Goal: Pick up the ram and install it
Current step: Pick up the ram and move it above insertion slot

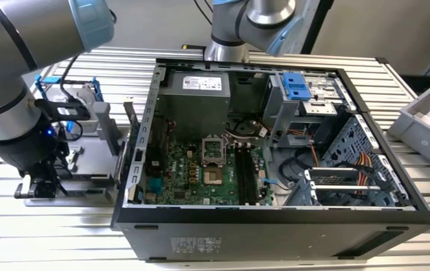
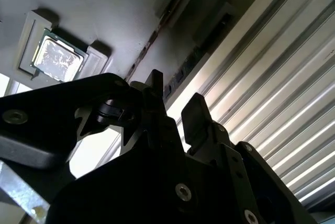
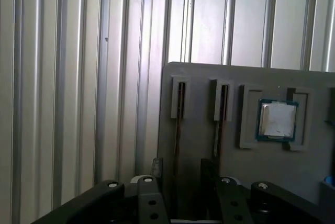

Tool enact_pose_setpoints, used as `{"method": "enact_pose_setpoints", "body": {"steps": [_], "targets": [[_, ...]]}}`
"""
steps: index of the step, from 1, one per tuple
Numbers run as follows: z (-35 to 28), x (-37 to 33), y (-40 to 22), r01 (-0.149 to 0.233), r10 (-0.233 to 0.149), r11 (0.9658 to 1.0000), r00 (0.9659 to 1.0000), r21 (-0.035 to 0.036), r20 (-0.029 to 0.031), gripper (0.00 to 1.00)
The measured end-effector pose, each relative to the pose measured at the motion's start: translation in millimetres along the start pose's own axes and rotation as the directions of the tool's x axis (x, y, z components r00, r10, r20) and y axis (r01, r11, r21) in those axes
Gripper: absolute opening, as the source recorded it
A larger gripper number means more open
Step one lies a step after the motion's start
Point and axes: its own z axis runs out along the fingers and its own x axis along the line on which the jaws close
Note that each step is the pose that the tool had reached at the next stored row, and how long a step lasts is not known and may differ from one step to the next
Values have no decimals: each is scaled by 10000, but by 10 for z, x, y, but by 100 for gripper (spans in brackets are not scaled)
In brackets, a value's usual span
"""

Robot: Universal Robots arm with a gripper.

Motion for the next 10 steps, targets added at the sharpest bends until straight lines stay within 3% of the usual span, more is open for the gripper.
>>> {"method": "enact_pose_setpoints", "body": {"steps": [10], "targets": [[100, 2, 8, 223, -223, 9998, 9998, -7, -3, 100]]}}
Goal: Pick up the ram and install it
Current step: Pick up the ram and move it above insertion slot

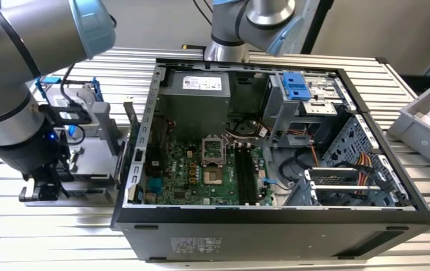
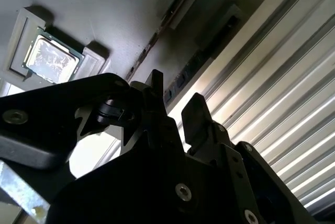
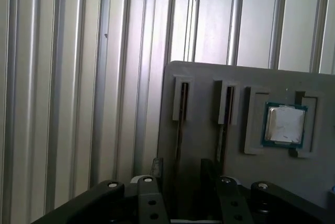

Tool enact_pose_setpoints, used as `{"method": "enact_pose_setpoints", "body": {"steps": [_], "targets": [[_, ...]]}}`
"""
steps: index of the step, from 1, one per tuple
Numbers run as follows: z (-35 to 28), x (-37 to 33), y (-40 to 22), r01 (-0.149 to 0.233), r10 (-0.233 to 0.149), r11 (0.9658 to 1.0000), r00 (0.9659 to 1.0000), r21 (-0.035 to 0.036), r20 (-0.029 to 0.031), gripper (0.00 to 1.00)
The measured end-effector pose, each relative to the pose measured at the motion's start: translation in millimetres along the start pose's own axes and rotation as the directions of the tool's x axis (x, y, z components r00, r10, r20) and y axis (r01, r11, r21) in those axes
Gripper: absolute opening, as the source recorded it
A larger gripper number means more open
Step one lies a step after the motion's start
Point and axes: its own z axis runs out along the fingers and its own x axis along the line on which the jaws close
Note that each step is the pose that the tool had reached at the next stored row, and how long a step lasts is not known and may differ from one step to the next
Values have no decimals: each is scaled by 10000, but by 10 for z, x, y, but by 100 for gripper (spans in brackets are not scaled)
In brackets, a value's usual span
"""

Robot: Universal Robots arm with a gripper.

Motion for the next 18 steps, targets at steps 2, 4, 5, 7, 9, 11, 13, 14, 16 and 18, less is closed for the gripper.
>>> {"method": "enact_pose_setpoints", "body": {"steps": [2, 4, 5, 7, 9, 11, 13, 14, 16, 18], "targets": [[24, 0, 7, 2, -2, 10000, 10000, 2, 0, 100], [52, 0, 15, 1, -1, 10000, 10000, 2, -8, 100], [67, 0, 18, -1, 1, 10000, 10000, 1, -13, 100], [97, 0, 24, -18, 18, 10000, 10000, 1, -22, 100], [122, 1, 28, -33, 33, 10000, 10000, 0, -29, 100], [139, 1, 31, -44, 44, 10000, 10000, -1, -32, 100], [147, 1, 31, -49, 49, 10000, 10000, 0, -32, 100], [147, 1, 31, -49, 49, 10000, 10000, 0, -32, 100], [148, 1, 31, -50, 50, 10000, 10000, -2, -34, 100], [148, 1, 31, -50, 50, 10000, 10000, -3, -35, 100]]}}
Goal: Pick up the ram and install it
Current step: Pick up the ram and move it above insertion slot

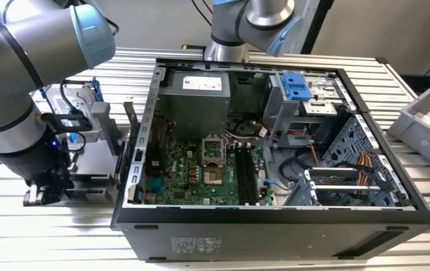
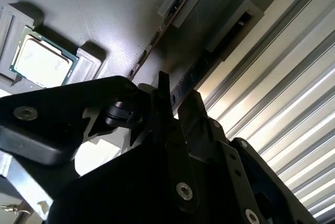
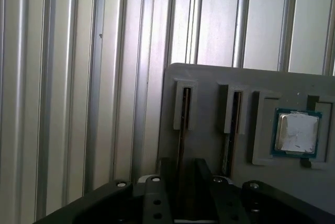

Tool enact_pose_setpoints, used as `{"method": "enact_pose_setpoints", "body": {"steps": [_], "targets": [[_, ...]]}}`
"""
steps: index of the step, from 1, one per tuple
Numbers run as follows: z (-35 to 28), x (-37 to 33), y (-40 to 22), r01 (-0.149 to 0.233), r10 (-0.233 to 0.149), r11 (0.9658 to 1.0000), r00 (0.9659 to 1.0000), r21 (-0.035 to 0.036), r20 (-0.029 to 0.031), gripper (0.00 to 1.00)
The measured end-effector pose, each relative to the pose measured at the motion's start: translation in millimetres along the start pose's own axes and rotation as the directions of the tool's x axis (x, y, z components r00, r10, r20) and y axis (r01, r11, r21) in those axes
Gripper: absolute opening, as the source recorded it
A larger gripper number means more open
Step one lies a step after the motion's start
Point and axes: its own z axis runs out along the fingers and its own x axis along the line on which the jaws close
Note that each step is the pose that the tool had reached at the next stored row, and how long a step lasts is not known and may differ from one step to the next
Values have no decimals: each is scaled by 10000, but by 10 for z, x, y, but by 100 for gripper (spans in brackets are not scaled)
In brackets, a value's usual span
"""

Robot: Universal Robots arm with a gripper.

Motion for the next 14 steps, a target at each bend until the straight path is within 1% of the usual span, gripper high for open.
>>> {"method": "enact_pose_setpoints", "body": {"steps": [9, 10, 14], "targets": [[0, 0, 0, 0, 0, 10000, 10000, -3, -3, 100], [0, 0, 0, 0, 0, 10000, 10000, -3, -4, 0], [0, 0, 0, 0, 0, 10000, 10000, -4, -5, 0]]}}
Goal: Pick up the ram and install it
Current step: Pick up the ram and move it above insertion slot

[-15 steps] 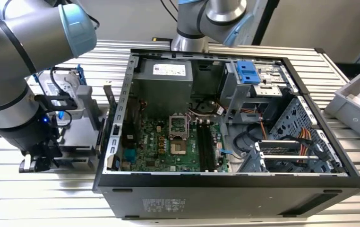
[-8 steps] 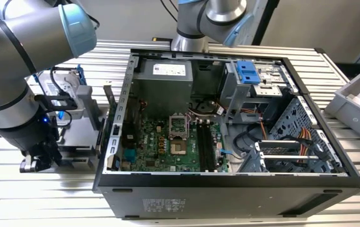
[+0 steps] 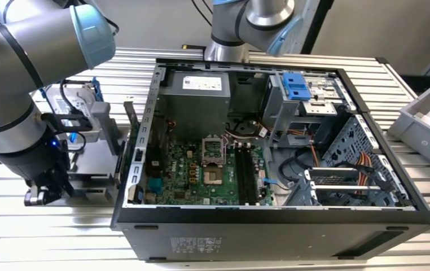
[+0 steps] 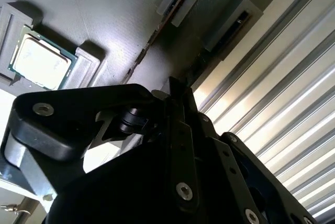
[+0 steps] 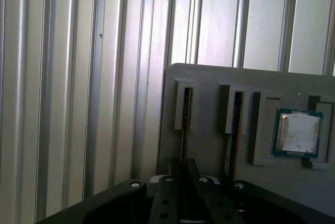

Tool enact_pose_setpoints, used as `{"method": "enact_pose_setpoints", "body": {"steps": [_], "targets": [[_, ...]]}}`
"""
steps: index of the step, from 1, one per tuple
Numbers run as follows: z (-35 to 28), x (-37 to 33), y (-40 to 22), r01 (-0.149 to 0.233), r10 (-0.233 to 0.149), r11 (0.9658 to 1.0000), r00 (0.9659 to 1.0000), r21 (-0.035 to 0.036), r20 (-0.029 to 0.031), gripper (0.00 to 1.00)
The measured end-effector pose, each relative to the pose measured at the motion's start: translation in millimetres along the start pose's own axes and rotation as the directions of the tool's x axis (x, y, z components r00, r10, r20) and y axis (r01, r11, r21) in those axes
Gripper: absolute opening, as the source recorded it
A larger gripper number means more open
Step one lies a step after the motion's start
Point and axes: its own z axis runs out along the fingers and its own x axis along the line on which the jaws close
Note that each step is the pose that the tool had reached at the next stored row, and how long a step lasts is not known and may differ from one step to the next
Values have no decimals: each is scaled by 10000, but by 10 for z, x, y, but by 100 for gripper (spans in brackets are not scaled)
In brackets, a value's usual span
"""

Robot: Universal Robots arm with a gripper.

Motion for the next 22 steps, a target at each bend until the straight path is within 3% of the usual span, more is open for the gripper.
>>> {"method": "enact_pose_setpoints", "body": {"steps": [14, 22], "targets": [[-3, 0, 0, -1, 1, 10000, 10000, -12, -11, 0], [-61, -1, 0, 0, 0, 10000, 10000, -11, -11, 0]]}}
